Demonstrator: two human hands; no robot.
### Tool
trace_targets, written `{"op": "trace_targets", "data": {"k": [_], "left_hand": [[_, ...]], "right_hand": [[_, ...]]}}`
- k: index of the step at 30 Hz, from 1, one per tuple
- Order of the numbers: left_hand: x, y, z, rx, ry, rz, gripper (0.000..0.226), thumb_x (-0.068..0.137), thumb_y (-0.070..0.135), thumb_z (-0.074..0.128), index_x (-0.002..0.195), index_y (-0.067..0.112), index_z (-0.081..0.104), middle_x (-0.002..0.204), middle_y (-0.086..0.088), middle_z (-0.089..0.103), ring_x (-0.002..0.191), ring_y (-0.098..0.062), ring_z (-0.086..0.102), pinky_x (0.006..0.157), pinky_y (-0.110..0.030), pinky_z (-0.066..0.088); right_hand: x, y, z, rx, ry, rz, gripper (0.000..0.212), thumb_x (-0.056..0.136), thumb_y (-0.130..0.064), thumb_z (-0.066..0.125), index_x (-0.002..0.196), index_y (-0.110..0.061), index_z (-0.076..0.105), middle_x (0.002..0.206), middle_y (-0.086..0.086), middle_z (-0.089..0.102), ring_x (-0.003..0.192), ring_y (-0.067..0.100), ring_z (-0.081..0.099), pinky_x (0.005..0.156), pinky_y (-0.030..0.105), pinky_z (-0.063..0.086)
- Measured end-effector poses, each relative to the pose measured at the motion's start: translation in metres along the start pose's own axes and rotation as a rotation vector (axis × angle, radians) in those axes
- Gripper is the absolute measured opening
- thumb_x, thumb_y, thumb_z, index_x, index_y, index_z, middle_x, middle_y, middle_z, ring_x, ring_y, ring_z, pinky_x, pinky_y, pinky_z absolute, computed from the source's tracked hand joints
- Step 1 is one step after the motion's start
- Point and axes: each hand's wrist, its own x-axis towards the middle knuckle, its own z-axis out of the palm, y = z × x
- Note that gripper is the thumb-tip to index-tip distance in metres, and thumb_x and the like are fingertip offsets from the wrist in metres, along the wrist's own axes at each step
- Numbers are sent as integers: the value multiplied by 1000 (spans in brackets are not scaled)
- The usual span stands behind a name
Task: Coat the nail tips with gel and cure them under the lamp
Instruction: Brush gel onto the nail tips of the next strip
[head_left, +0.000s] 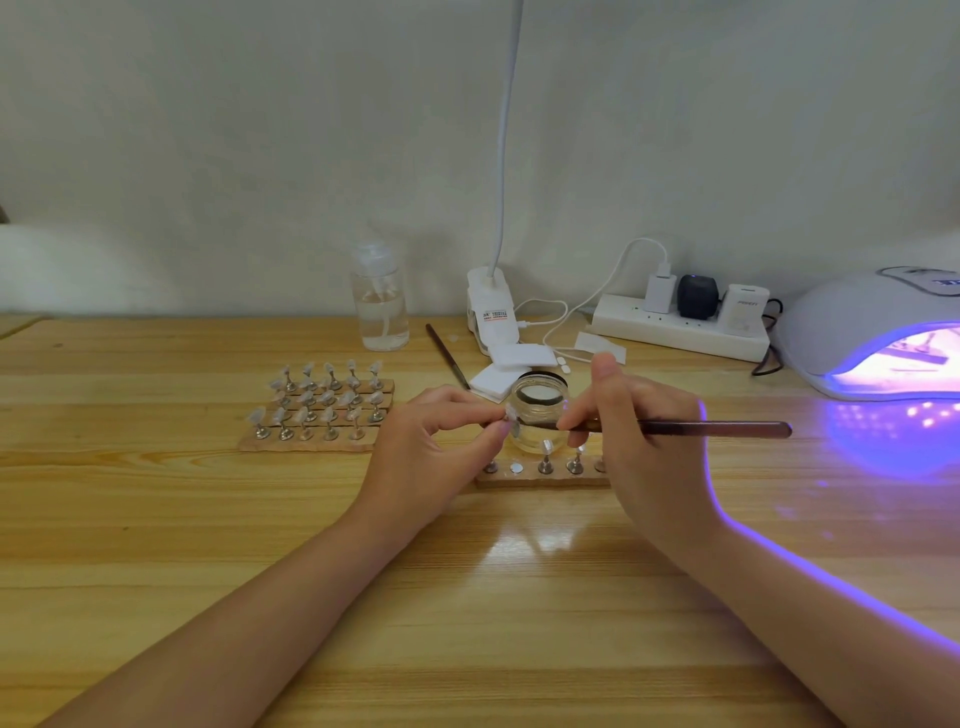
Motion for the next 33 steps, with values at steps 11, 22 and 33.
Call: {"op": "trace_targets", "data": {"k": [11,22,33], "left_hand": [[0,1,-1,-1,54,83,16,71,13,72,75,28,68,86,10,64,85,5,59,79,-4,38],[0,1,-1,28,29,26,13,71,12,75,76,23,70,73,12,66,80,-7,62,83,-24,45],[0,0,-1,34,44,42,22,70,8,75,74,28,68,73,12,66,77,0,61,79,-16,45]], "right_hand": [[1,-4,-1,75,111,89,45,89,-30,40,52,-16,62,50,7,59,49,10,55,63,26,46],[-5,-7,5,-55,6,-68,38,88,-34,37,61,-23,62,58,-7,62,59,4,59,62,13,43],[-6,-6,4,-8,-12,-18,40,84,-40,41,56,-24,64,53,1,61,52,9,58,58,18,46]]}}
